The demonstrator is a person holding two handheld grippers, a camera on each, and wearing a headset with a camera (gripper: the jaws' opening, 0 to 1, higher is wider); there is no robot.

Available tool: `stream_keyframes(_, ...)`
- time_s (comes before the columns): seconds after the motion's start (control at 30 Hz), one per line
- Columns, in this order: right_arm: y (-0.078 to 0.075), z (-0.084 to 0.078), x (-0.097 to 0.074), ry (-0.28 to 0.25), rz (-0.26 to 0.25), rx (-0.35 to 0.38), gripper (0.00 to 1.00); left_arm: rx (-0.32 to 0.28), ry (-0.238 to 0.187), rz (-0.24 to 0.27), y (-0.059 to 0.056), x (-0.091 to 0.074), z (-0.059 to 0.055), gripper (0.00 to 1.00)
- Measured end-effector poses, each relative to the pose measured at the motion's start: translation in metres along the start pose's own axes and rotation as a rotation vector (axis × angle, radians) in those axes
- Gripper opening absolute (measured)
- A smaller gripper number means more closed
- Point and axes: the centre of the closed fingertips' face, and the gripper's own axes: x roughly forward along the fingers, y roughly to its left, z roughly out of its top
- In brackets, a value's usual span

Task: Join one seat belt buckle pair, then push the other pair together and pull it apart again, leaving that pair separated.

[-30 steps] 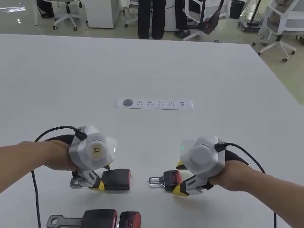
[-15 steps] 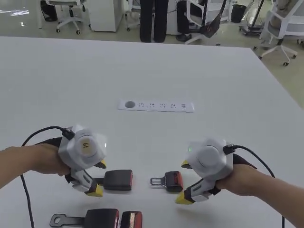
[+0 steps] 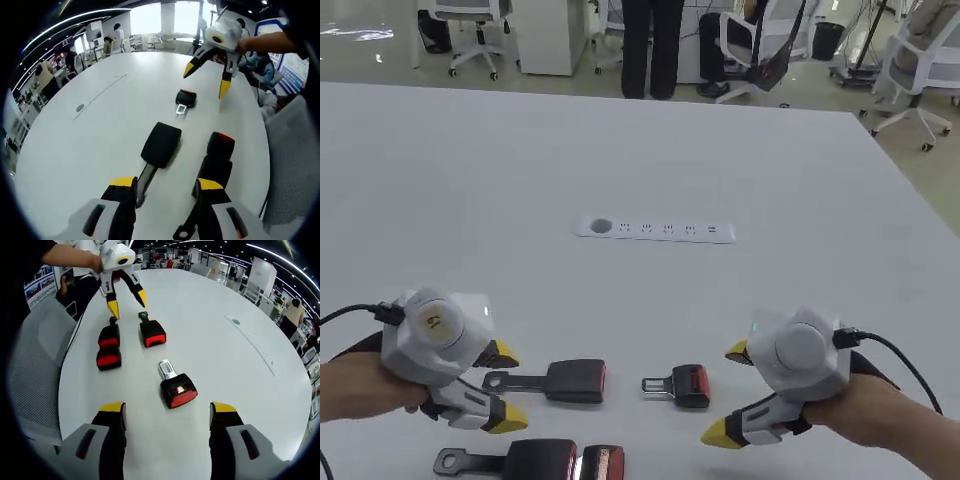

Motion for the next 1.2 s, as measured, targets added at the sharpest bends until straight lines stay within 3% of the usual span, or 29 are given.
stream_keyframes(0.07,0.001,-0.002,-0.001,-0.008,-0.015,0.016,0.68,-0.051,-0.055,0.023,-0.005,-0.005,0.001,0.48)
stream_keyframes(0.27,0.008,-0.009,-0.008,-0.046,-0.059,0.056,0.72,-0.146,-0.13,0.09,-0.007,-0.019,-0.012,0.5)
stream_keyframes(0.47,0.021,-0.017,-0.015,-0.074,-0.11,0.082,0.77,-0.174,-0.168,0.14,-0.017,-0.028,-0.025,0.53)
stream_keyframes(0.67,0.03,-0.018,-0.02,-0.138,-0.151,0.136,0.85,-0.227,-0.219,0.188,-0.023,-0.037,-0.035,0.65)
stream_keyframes(0.77,0.039,-0.019,-0.023,-0.162,-0.167,0.155,0.89,-0.222,-0.235,0.204,-0.025,-0.043,-0.041,0.67)
stream_keyframes(0.87,0.047,-0.021,-0.022,-0.181,-0.169,0.176,0.92,-0.212,-0.262,0.218,-0.035,-0.044,-0.038,0.75)
stream_keyframes(1.03,0.06,-0.021,-0.025,-0.211,-0.178,0.191,0.99,-0.23,-0.279,0.22,-0.039,-0.048,-0.054,0.84)
stream_keyframes(1.07,0.061,-0.027,-0.02,-0.211,-0.176,0.182,0.99,-0.222,-0.276,0.222,-0.041,-0.048,-0.056,0.85)
stream_keyframes(1.2,0.065,-0.024,-0.027,-0.237,-0.188,0.206,0.99,-0.214,-0.285,0.227,-0.044,-0.049,-0.06,0.91)
